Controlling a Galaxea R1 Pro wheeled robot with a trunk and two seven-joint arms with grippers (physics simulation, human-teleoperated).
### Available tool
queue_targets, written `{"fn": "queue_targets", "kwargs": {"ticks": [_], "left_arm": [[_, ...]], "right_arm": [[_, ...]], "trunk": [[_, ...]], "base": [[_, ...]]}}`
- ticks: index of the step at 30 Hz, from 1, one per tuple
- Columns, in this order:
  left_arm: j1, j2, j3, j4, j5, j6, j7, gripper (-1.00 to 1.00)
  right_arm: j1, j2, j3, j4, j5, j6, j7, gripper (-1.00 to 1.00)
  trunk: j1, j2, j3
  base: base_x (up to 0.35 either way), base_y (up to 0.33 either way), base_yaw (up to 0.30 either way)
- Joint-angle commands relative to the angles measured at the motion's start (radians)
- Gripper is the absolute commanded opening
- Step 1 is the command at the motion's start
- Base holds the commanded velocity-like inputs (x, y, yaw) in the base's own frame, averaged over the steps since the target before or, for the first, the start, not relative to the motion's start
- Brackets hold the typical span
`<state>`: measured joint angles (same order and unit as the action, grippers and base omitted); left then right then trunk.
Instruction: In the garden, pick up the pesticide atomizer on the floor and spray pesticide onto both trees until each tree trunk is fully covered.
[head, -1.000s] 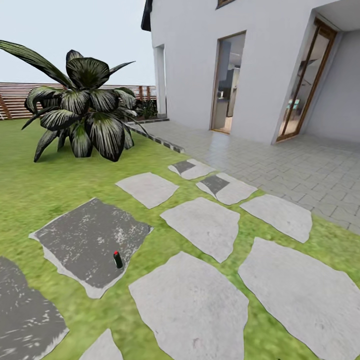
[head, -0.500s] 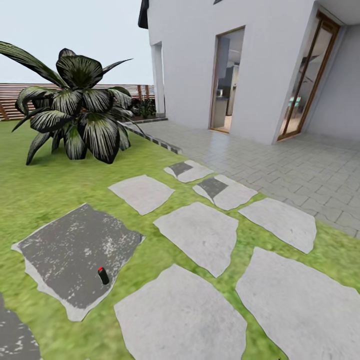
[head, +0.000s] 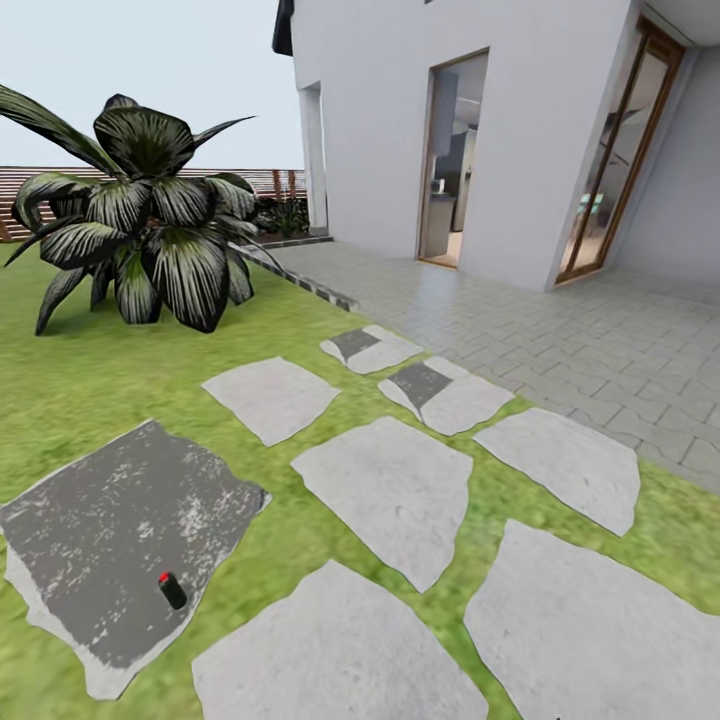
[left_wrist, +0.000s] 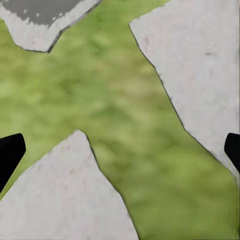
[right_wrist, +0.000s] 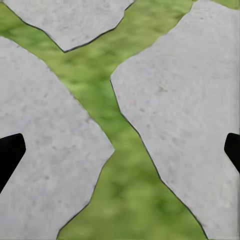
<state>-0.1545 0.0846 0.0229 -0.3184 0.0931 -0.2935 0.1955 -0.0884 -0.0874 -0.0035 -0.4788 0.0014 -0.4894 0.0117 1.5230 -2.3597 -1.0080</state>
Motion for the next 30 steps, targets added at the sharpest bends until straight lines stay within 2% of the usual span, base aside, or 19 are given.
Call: {"fn": "queue_targets", "kwargs": {"ticks": [1, 30], "left_arm": [[0.000, 0.000, -0.001, 0.001, 0.010, -0.004, -0.001, 1.00], [0.000, 0.000, -0.001, 0.004, 0.010, -0.004, -0.001, 1.00]], "right_arm": [[-0.001, 0.000, -0.001, 0.001, 0.000, -0.003, 0.002, 1.00], [-0.001, 0.000, 0.000, 0.002, 0.000, -0.003, 0.001, 1.00]], "trunk": [[0.000, 0.000, -0.001], [0.000, 0.000, -0.001]], "base": [[0.302, -0.160, 0.000], [0.302, -0.165, 0.000]]}}
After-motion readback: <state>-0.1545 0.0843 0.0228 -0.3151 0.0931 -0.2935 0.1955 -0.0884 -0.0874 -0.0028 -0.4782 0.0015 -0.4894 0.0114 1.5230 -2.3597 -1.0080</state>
